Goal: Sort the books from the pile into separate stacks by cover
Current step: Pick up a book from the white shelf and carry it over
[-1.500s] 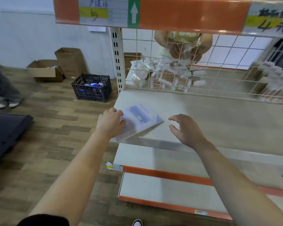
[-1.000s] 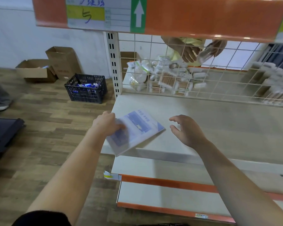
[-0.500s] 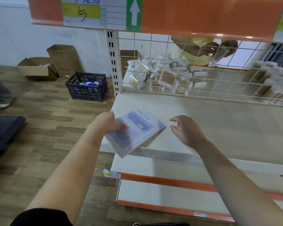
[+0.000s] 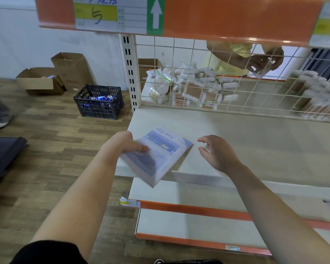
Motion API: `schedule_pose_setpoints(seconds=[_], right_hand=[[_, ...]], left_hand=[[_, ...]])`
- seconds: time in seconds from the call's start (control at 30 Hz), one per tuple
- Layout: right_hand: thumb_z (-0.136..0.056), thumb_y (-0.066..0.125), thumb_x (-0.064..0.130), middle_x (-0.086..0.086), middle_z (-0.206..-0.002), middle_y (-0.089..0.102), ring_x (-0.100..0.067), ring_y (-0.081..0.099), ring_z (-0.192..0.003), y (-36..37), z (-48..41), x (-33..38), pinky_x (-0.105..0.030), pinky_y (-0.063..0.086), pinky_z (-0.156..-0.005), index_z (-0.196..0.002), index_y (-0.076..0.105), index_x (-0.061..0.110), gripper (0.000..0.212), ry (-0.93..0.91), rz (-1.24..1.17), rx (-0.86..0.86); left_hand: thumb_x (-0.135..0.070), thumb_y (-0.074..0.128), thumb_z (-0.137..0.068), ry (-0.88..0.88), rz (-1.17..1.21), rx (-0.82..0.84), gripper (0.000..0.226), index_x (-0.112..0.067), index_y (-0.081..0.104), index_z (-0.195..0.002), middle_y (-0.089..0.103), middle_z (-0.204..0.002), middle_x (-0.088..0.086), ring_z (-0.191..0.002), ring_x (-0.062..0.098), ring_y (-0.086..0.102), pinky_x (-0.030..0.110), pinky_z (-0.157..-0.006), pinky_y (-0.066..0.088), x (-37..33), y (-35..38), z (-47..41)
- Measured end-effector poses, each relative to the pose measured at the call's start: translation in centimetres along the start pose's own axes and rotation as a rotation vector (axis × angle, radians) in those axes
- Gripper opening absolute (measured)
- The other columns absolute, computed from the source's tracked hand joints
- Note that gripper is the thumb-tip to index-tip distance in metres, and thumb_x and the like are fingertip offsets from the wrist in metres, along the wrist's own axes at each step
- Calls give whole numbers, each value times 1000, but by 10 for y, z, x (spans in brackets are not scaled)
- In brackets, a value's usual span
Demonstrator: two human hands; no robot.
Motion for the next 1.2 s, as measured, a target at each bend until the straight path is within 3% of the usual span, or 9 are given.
schedule_pose_setpoints(seconds=[0.13,0.27,0.33,0.47,0.67,0.8,0.93,1.1,1.2], right_hand=[[-90,55,24,-4,-112,63,-22,58,-100,0,-1,-1,-32,44,-83,-120,59,16,31,9,14,0],[-90,55,24,-3,-114,62,-22,57,-103,-3,-2,-1,-33,44,-85,-121,59,16,31,15,20,-5],[-90,55,25,-2,-114,62,-23,57,-104,-4,-1,-1,-32,44,-84,-120,59,17,31,18,22,-6],[-90,55,25,-1,-114,62,-21,56,-103,-7,0,-2,-29,41,-84,-121,58,18,32,27,22,-5],[-90,55,26,1,-113,62,-18,55,-104,-20,3,-5,-29,41,-87,-119,59,21,31,0,-20,5],[-89,56,25,-1,-113,62,-19,56,-104,-28,-1,13,-28,40,-88,-119,60,21,30,-99,-49,27],[-90,56,29,-1,-116,61,-20,56,-105,-31,-1,45,-34,42,-91,-119,60,21,31,-240,-42,44],[-89,57,22,-5,-114,64,-18,58,-101,-22,15,111,-23,36,-81,-117,63,13,30,-491,-88,83],[-90,55,24,-1,-117,62,-15,56,-102,-6,25,154,-21,35,-83,-119,62,17,30,-573,-95,126]], left_hand=[[-52,68,-78,21,96,75,58,-14,52,-118,55,-115,3,-100,23,52,33,-76,41,-4,4,2],[-56,52,-87,43,61,-1,51,-9,64,-101,63,-104,7,-93,24,58,32,-71,43,-13,0,2],[-55,49,-90,61,87,-58,52,-6,64,-102,64,-103,8,-94,25,58,32,-71,42,-20,0,3],[-45,55,-89,98,146,-109,45,-11,57,-118,62,-112,8,-98,25,56,31,-73,42,-29,4,3],[-34,62,-88,157,273,-246,29,-16,58,-110,65,-105,8,-85,25,59,32,-67,47,-37,-19,27],[-34,64,-86,147,211,-439,33,-22,60,-116,65,-111,2,-96,23,59,34,-78,48,-33,-49,68],[-35,57,-90,25,60,-594,20,-31,59,-110,63,-97,0,-85,23,54,30,-69,40,-18,-67,123],[-31,49,-93,-94,-19,-702,19,-28,54,-112,63,-103,7,-91,30,58,34,-68,42,26,-55,195],[-31,49,-93,-180,-40,-713,16,-26,53,-108,63,-108,8,-98,32,57,33,-65,34,66,-36,237]])
Point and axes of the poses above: each hand's wrist, its own z-axis away from the middle knuckle, its own y-axis out of the palm, x = y × z, the point moved 6 cm from there along -z, towards the middle knuckle
